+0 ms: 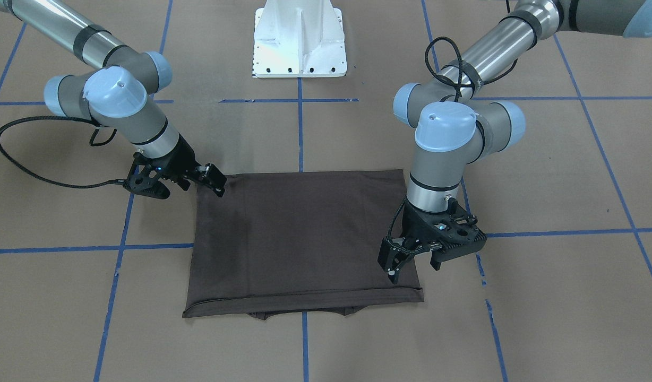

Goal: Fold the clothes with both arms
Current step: 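Move the right gripper down to the folded shirt's nearest corner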

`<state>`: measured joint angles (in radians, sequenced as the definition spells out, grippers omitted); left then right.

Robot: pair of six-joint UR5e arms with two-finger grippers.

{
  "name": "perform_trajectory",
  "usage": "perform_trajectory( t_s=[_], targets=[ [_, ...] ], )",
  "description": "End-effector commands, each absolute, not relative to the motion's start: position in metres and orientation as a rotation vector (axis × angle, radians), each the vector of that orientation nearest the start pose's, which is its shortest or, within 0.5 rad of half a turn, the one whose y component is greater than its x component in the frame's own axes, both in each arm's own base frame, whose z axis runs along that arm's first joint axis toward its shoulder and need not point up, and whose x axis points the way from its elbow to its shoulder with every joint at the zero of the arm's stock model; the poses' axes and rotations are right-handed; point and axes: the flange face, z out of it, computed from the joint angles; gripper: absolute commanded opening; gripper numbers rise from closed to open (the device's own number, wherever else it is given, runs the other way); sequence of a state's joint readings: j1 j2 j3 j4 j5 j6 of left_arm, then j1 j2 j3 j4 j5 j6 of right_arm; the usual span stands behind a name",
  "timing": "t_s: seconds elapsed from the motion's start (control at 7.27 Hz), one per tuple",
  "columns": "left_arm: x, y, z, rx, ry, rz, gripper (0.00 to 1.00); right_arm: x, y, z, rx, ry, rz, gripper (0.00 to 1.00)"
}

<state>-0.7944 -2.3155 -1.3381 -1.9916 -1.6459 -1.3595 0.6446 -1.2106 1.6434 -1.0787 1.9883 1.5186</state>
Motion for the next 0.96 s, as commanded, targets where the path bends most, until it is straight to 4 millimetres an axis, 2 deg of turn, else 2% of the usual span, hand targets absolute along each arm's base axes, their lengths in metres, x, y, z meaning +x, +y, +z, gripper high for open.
perform_trajectory(
  t_s=[0.0, 0.14, 0.28, 0.41, 0.69, 0.83],
  targets=[
    [0.449, -0.635, 0.258, 0.395, 0.867, -0.503, 0.99, -0.462, -0.44, 0.383, -0.066, -0.972, 0.334, 1.0],
    [0.449, -0.635, 0.259, 0.395, 0.866, -0.504, 0.99, -0.462, -0.44, 0.384, -0.07, -0.97, 0.333, 0.86],
    [0.449, -0.635, 0.26, 0.394, 0.865, -0.504, 0.99, -0.463, -0.44, 0.384, -0.072, -0.972, 0.331, 0.35],
    [0.449, -0.635, 0.259, 0.395, 0.866, -0.504, 0.99, -0.461, -0.439, 0.387, -0.077, -0.964, 0.332, 0.01],
    [0.449, -0.635, 0.258, 0.395, 0.868, -0.503, 0.99, -0.455, -0.435, 0.384, -0.079, -0.968, 0.328, 0.0],
    [0.449, -0.635, 0.259, 0.396, 0.871, -0.504, 0.99, -0.446, -0.428, 0.388, -0.078, -0.971, 0.32, 0.0]
  ],
)
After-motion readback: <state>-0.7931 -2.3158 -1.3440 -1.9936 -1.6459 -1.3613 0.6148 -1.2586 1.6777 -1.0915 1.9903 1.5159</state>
